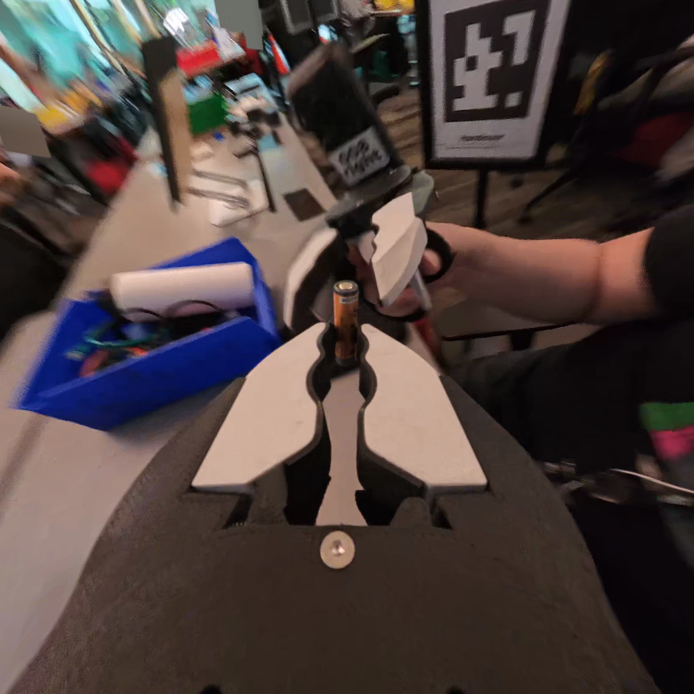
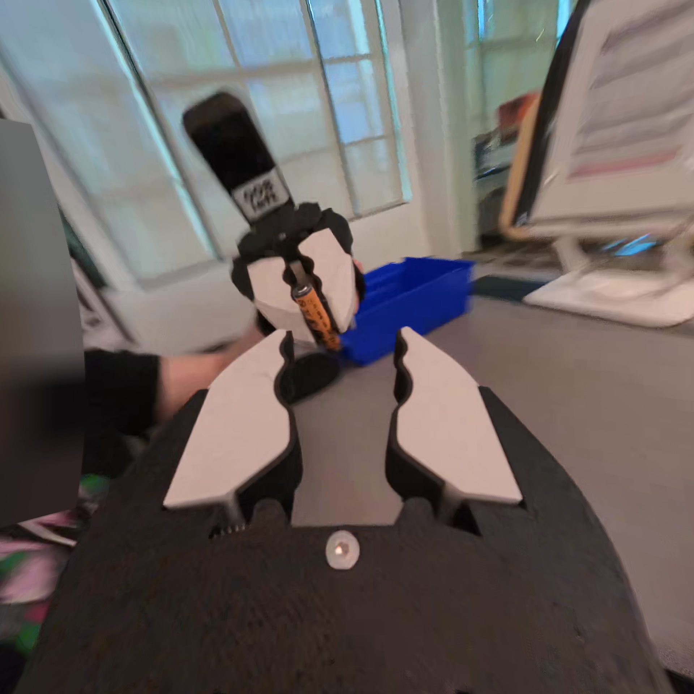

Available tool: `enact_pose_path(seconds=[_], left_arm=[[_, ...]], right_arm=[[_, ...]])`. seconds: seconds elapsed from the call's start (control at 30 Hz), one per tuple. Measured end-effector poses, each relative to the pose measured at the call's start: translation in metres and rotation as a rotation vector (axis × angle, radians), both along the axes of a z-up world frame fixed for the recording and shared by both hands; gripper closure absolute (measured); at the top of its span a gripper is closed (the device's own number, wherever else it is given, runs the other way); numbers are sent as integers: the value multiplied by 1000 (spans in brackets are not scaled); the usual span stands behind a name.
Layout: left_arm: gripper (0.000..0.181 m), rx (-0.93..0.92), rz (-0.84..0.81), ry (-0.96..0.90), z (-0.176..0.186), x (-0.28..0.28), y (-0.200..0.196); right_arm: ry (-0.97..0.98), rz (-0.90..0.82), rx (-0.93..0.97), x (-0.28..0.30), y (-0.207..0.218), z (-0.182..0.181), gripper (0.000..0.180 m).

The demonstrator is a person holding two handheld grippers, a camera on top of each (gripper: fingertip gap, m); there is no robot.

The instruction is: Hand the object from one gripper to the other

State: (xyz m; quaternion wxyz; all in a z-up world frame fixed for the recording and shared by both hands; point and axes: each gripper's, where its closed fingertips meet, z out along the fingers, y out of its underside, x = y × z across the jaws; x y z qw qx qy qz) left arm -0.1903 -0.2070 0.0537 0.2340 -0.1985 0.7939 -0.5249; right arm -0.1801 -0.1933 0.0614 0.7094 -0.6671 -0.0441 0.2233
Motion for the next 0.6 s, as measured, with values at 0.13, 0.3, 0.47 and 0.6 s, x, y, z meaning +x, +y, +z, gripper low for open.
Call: enact_pose_path(seconds=[0.13,0.3,0.47,0.6], left_arm=[[171,59,-37,303,-25,-12,15],[171,259,-47,422,-56,-24,27],[171,431,-93,462,-81,-39,25],[171,523,-123,465,-92,-46,23]], right_arm=[[-640,-182,126,-18,-11,11,128],[-1368,-191,97,-46,-7,-13,150],[-1718,-63,-114,-53,9,-59,153],[-1773,0,-232,-49,12,-80,163]])
